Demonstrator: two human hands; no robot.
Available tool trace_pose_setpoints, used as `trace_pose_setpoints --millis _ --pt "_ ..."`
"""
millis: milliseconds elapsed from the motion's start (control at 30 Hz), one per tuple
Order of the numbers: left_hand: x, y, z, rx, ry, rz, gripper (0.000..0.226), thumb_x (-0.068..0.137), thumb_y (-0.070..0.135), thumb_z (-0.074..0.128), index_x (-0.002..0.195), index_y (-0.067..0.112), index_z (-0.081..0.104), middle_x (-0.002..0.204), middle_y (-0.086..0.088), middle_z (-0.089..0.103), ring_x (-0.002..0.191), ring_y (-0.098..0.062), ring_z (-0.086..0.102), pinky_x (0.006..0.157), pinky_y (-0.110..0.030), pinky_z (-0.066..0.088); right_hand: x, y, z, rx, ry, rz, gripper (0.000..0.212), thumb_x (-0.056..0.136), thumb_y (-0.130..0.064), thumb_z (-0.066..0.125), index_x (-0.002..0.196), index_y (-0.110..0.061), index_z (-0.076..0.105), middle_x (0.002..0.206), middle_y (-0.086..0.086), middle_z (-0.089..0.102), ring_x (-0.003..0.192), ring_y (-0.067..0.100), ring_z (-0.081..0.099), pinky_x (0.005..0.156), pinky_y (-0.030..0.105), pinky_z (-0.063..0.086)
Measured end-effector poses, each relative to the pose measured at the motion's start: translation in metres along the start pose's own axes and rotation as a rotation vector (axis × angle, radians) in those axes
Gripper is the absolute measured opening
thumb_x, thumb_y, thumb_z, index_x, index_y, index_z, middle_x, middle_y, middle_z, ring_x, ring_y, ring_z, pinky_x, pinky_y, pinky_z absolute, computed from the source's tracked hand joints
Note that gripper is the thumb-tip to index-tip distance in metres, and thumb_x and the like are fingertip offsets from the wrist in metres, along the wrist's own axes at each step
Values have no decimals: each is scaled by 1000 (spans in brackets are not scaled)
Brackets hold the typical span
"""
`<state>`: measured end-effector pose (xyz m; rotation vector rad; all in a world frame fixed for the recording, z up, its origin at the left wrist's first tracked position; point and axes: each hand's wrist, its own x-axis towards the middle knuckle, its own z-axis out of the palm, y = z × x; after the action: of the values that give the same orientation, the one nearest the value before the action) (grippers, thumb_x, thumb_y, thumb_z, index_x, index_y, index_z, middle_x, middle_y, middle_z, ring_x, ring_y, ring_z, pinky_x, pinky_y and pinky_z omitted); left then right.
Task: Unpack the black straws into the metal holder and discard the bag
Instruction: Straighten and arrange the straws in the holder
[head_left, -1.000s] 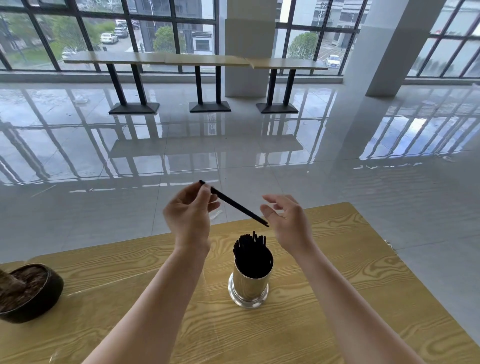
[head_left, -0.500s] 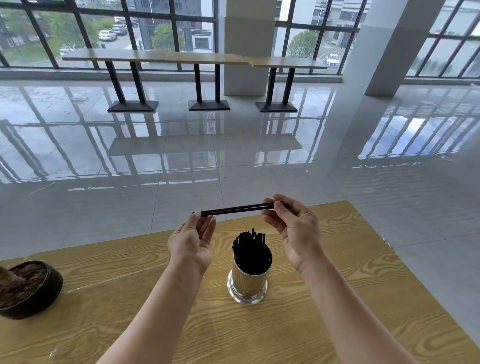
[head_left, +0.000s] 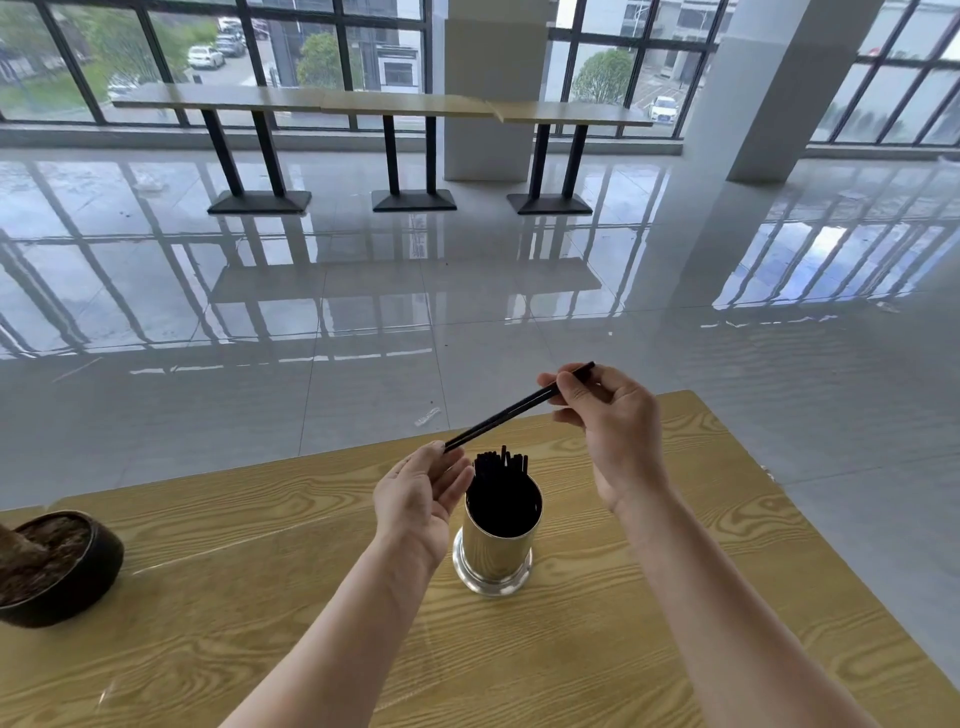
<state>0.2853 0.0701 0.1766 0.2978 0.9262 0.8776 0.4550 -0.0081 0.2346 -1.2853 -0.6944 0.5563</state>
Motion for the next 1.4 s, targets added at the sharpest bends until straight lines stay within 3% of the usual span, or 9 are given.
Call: trace_pose_setpoints --millis 167,267,367,533,667,833,1033,1300,1400 --pt "10 -5 -9 138 35 37 13 87 -4 67 99 0 69 74 -13 74 63 -24 71 58 -31 62 7 -21 -15 -305 0 -266 36 93 -15 69 124 -33 59 90 -4 80 72 17 76 67 28 62" --pt "16 -13 -17 280 88 85 13 89 -3 63 97 3 70 70 -7 74 61 -19 69 59 -30 60 9 -21 -19 -499 -11 -363 27 93 -21 70 114 -36 63 87 -8 79 69 9 75 69 36 63" --pt "22 -25 -26 501 148 187 13 90 2 63 95 11 71 89 -9 73 74 -19 67 65 -31 58 7 -8 -20 -586 -22 -320 20 91 -23 72 110 -30 70 86 -8 78 70 6 74 74 38 63" --pt "27 -36 -34 893 83 327 18 86 24 77 103 23 70 92 2 72 85 -16 70 83 -41 61 10 22 -18 -774 -77 -311 20 88 -20 76 109 -21 75 84 -6 78 68 -12 65 66 2 46" --pt "30 -38 -32 1110 54 424 22 84 29 79 104 22 74 84 9 72 81 -7 68 82 -32 59 6 46 -9 -875 -162 -277 20 87 -15 76 108 -17 78 94 -1 79 77 -1 66 71 2 42" --pt "38 -39 -25 1130 50 466 11 85 26 79 95 23 79 79 14 73 76 -1 68 66 -15 50 5 69 0 -928 -232 -204 22 85 -12 77 106 -17 78 102 -1 77 92 10 69 79 14 48" --pt "46 -42 -18 1107 43 476 5 84 24 79 88 26 80 79 14 75 78 -4 70 74 -24 58 3 87 2 -1009 -229 -148 22 83 -15 79 105 -18 77 98 -3 72 91 14 66 78 20 44" --pt "50 -46 -21 1163 35 522 16 84 29 79 99 25 80 77 9 72 74 -10 69 71 -29 59 -7 96 -1 -967 -218 -167 41 83 -12 80 123 -13 69 100 1 66 84 15 65 80 32 57" --pt "51 -46 -26 1213 28 577 23 85 30 79 107 24 77 78 7 69 74 -11 66 70 -27 55 -9 98 -14 -943 -124 -137 43 83 -14 81 124 -11 67 98 -2 64 75 7 60 74 24 54"
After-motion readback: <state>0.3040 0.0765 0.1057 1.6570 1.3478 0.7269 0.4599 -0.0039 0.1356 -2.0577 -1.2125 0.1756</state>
